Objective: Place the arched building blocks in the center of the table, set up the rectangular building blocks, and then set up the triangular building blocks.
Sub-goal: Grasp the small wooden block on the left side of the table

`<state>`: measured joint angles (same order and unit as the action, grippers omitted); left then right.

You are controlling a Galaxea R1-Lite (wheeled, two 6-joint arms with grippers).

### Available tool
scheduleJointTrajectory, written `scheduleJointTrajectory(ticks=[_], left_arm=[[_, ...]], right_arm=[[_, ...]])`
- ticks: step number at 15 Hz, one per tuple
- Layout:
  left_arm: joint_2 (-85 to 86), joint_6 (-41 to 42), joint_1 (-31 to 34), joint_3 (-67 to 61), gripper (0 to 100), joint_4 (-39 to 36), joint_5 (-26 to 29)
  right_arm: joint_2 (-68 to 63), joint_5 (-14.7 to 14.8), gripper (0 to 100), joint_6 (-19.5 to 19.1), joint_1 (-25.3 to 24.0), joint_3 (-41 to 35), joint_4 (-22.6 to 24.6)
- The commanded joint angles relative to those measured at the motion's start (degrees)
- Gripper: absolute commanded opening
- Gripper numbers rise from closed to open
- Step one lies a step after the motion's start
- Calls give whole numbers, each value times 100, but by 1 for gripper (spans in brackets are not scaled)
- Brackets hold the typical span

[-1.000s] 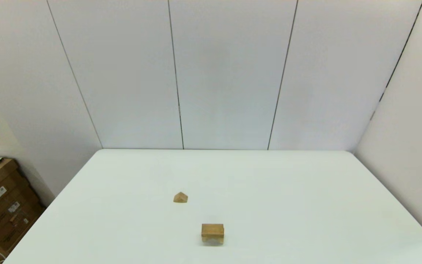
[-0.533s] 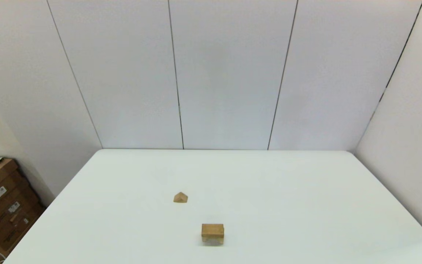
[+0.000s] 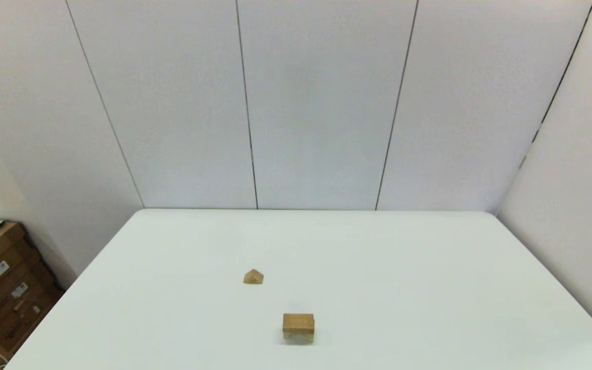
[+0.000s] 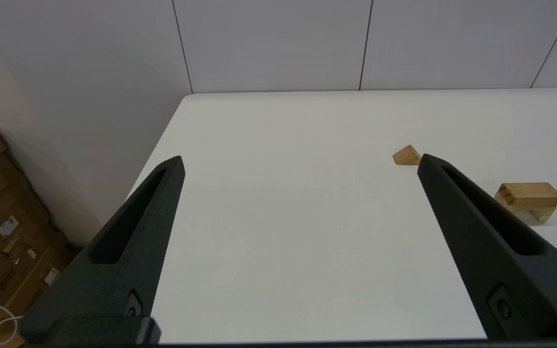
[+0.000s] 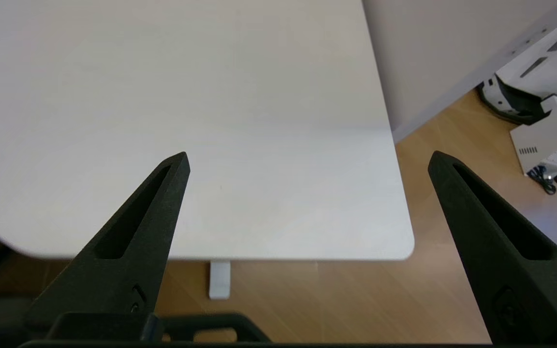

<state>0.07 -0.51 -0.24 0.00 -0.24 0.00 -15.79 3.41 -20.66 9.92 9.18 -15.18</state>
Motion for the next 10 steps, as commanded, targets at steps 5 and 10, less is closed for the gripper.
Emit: scheduleJointTrajectory(ticks=[5,10], left_arm=[[-7,-2,-2,0,100,-2,0],[-7,-2,-2,0,100,-2,0]], right_arm=[[-39,-376,100,563,62,-927,2027],[-47,-684,100,599,-500,-927,1746]])
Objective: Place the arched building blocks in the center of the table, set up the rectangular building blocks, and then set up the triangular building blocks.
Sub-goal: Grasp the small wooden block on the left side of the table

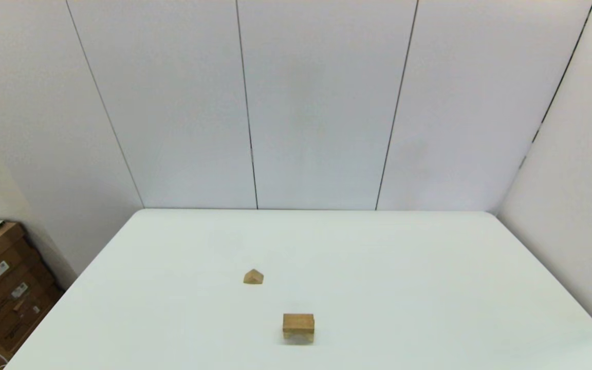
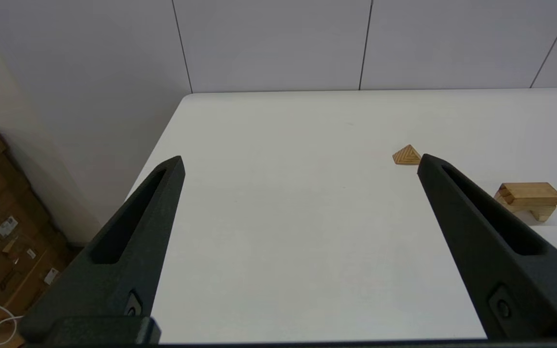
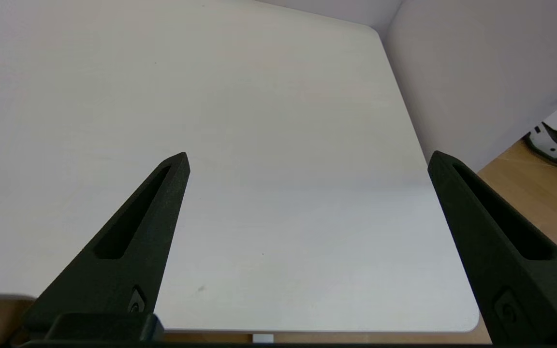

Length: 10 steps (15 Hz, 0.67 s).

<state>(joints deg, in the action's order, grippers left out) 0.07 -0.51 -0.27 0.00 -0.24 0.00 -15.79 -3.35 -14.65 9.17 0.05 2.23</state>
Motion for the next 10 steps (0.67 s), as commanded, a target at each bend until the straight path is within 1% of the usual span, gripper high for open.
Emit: scheduleJointTrajectory(ticks=[1,7,9,10], left_arm=[[-7,-2,0,0,100,-2,0],[-7,-2,0,0,100,-2,0],[-7,-2,0,0,100,-2,0],[-7,-2,0,0,100,-2,0]], right_arm=[[-47,-8,100,-2,-433,-14,5],[-47,-8,100,-29,-451,-14,5],[146,-8,100,-20,-943,-14,5],[366,-16,100,-38,-952,-22,5]])
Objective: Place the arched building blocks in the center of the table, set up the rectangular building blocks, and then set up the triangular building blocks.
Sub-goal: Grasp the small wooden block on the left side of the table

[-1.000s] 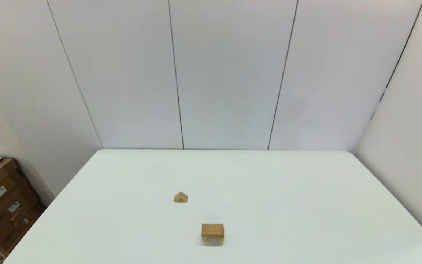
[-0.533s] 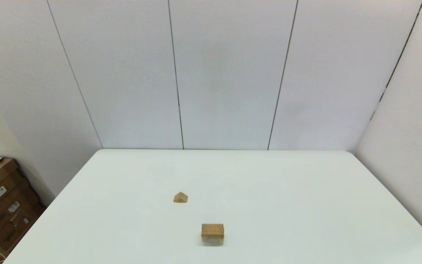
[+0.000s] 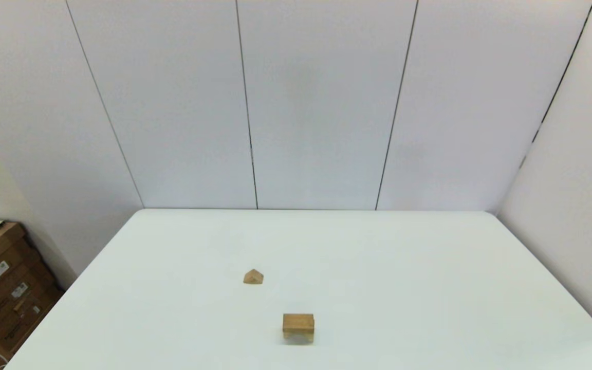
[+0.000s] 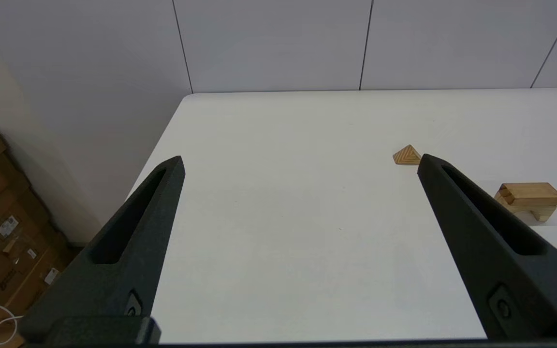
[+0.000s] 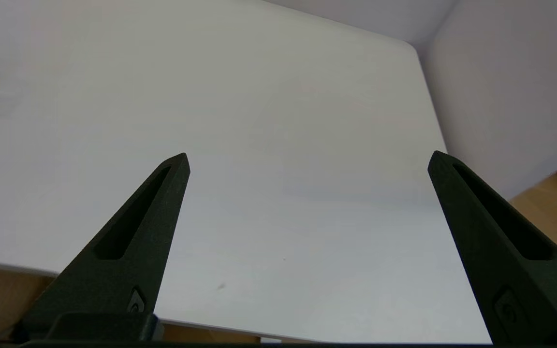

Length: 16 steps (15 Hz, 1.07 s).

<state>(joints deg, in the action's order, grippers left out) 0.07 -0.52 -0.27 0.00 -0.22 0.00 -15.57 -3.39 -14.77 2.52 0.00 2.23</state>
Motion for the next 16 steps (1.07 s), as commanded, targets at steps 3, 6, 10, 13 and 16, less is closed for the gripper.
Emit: scheduleJointTrajectory(ticks=[3,6,10,13,16], left_arm=[[-7,0,0,0,100,-4,0],[-7,0,0,0,100,-4,0],[-7,0,0,0,100,-4,0],[-7,0,0,0,100,-4,0],[-7,0,0,0,100,-4,0]], right_arm=[[537,-4,100,71,-191,-9,23],[1478,-13,100,124,-244,9,-65],[1566,5,100,458,-244,0,-170],[1566,242,100,1390,-244,0,-197],[1557,330,100,1469,-244,0,-197]])
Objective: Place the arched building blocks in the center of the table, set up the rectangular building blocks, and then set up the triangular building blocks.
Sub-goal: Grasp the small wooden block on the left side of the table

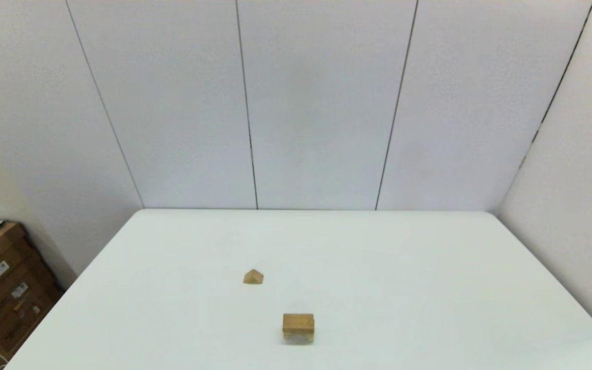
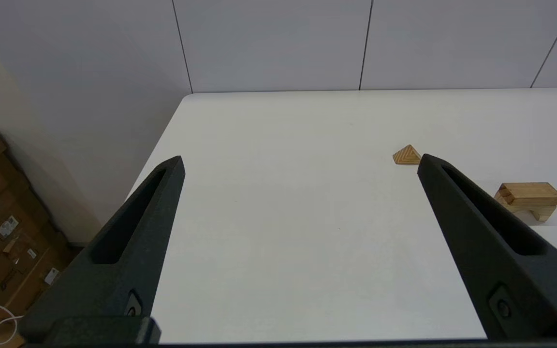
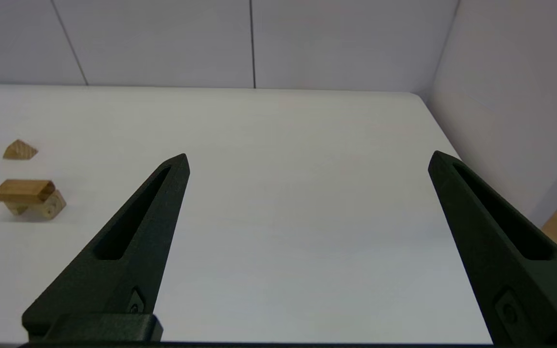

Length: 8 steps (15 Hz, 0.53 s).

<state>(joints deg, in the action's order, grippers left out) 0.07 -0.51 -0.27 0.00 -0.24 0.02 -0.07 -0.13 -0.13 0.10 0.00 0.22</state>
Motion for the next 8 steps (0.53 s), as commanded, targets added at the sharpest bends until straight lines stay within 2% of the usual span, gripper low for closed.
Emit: scheduleJointTrajectory(ticks=[1,8], left_arm=[[-7,-2,0,0,100,-2,-2],[-7,-2,0,0,100,-2,-2]], right_arm=[[16,5,100,5,-1,0,4],[16,13,100,13,-1,0,4]])
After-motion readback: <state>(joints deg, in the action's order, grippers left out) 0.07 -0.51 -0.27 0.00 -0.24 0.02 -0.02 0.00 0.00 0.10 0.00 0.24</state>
